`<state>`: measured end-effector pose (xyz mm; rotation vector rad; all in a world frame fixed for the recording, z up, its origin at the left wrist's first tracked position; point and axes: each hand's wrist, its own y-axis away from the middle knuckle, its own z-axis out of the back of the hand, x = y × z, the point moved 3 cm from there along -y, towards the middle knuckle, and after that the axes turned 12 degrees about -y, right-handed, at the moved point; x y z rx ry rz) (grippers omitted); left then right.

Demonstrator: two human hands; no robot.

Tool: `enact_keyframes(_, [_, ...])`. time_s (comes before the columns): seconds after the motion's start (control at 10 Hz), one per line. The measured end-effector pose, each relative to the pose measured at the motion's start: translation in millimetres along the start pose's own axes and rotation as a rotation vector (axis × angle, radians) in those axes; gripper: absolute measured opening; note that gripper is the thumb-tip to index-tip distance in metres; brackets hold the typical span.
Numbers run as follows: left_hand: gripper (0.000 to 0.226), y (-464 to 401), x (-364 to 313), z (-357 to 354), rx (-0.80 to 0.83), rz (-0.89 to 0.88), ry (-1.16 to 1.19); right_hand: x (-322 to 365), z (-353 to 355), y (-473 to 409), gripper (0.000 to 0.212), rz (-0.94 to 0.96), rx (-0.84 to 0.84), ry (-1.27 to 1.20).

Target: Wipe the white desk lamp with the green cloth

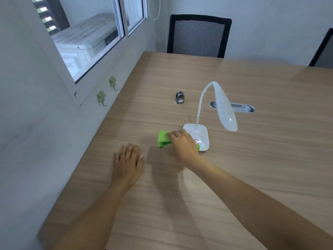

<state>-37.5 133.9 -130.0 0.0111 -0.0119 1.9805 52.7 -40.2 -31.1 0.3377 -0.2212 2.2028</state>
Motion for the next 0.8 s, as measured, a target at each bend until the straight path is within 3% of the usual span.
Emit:
enact_keyframes(0.2, [0.074,23,36,-8,0.031,0.065,0.041,30,-42,-43,0.039,-0.009,0.057,0.008])
enact_keyframes(0.6, [0.064,24,33,-7,-0.049,0.063,0.034,38,-96,-30,0.058,-0.199,0.092,-0.132])
enact_keyframes(0.8, [0.067,27,36,-8,-0.059,0.048,0.011,28,-84,-6,0.071,-0.158,-0.004,-0.196])
